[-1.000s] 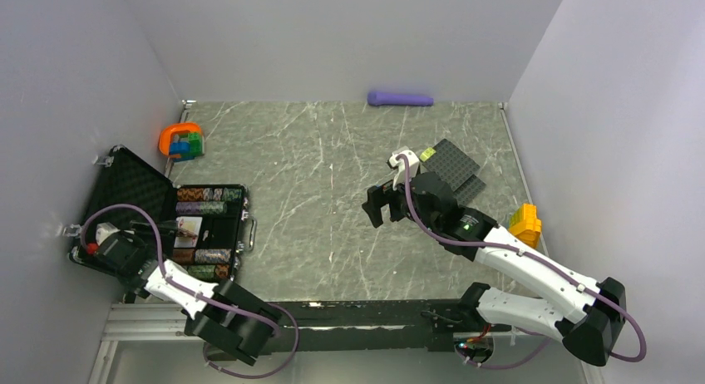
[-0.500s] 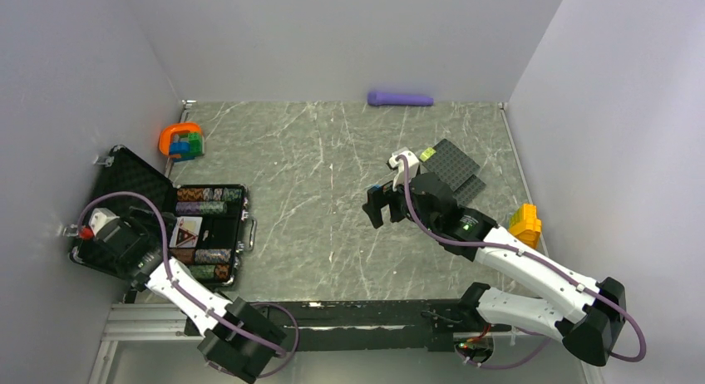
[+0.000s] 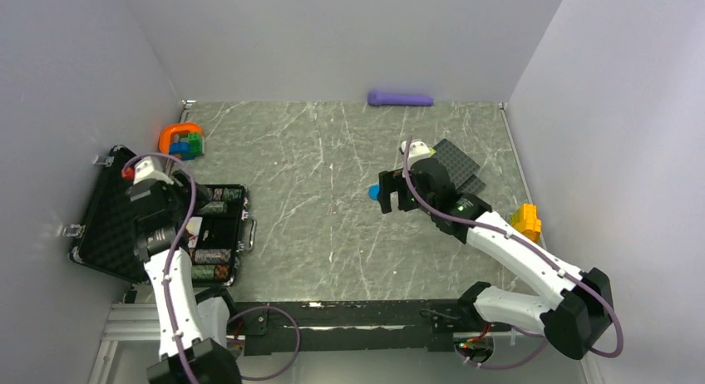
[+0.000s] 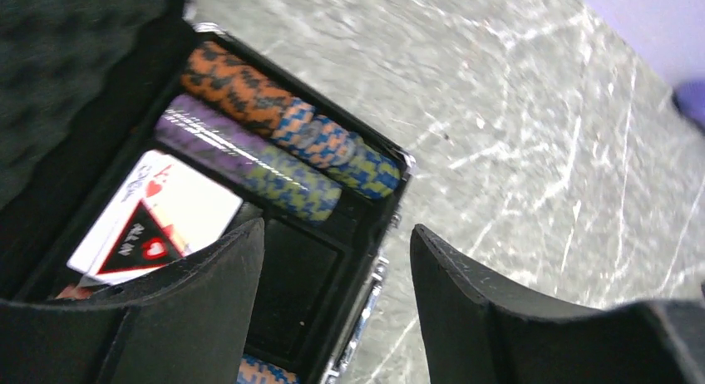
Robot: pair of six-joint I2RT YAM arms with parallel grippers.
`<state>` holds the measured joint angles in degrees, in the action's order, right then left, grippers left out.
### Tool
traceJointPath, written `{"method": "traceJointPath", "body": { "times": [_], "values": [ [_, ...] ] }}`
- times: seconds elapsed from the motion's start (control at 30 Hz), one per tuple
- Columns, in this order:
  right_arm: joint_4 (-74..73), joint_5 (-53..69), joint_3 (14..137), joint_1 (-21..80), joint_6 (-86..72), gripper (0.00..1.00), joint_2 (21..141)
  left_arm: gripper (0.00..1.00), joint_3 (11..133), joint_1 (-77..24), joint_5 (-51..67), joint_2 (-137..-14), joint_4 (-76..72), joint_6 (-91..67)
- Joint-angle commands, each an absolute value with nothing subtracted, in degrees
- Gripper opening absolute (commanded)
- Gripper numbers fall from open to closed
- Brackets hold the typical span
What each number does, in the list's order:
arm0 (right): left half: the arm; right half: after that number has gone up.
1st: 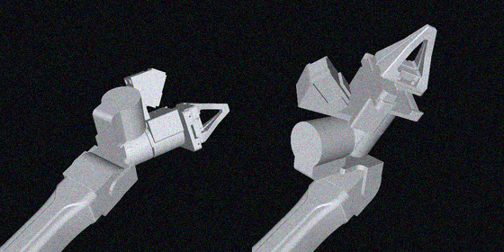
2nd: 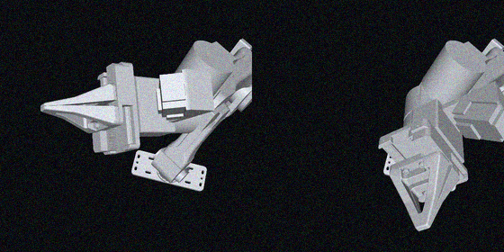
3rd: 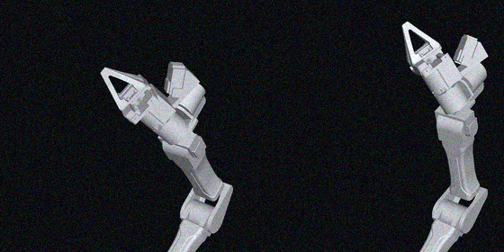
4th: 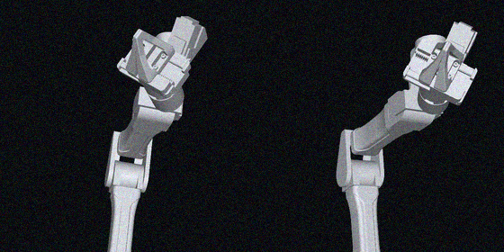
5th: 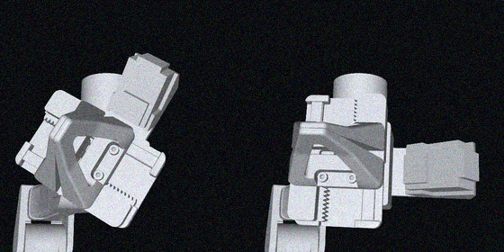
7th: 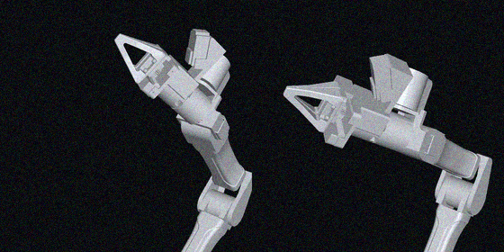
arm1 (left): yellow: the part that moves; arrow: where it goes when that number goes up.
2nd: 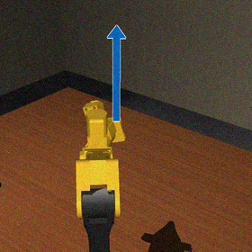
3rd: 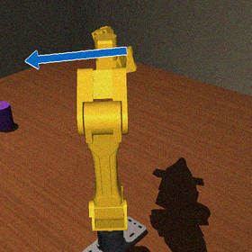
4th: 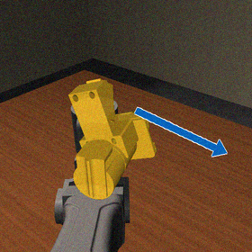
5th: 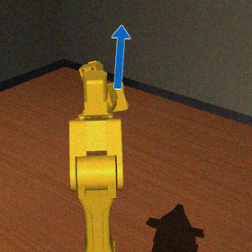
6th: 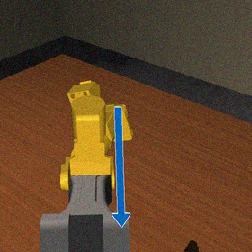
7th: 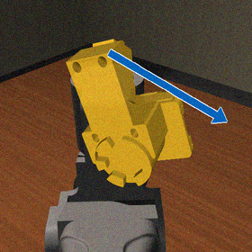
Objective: Pack up texas hold em set
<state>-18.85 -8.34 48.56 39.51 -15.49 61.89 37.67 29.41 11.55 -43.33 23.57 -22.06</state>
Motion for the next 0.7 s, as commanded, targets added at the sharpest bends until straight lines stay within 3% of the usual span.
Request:
{"method": "traceJointPath", "body": {
  "times": [0.0, 0.3, 0.43, 0.67],
  "values": [
    [-24.23, -7.19, 51.83, 33.67, -19.05, 0.97, 64.47, 0.69, 42.86, 19.57, 8.51, -45.44, 23.05, -18.22],
    [-27.29, -4.44, 52.62, 22.21, -18.78, 0.9, 72.81, 0.69, 58.88, -4.89, 6.73, -61.98, 16.82, -13.29],
    [-26.13, -1.06, 53.84, 19.46, -19.16, 0.88, 78.39, 0.69, 63.7, -8.61, 8.79, -69.87, 15.46, -10.03],
    [-23.43, 1.71, 57.0, 18.94, -19.81, 0.81, 87.78, 0.7, 59.11, -8.88, 11.67, -68.7, 11.77, -10.58]
  ]
}}
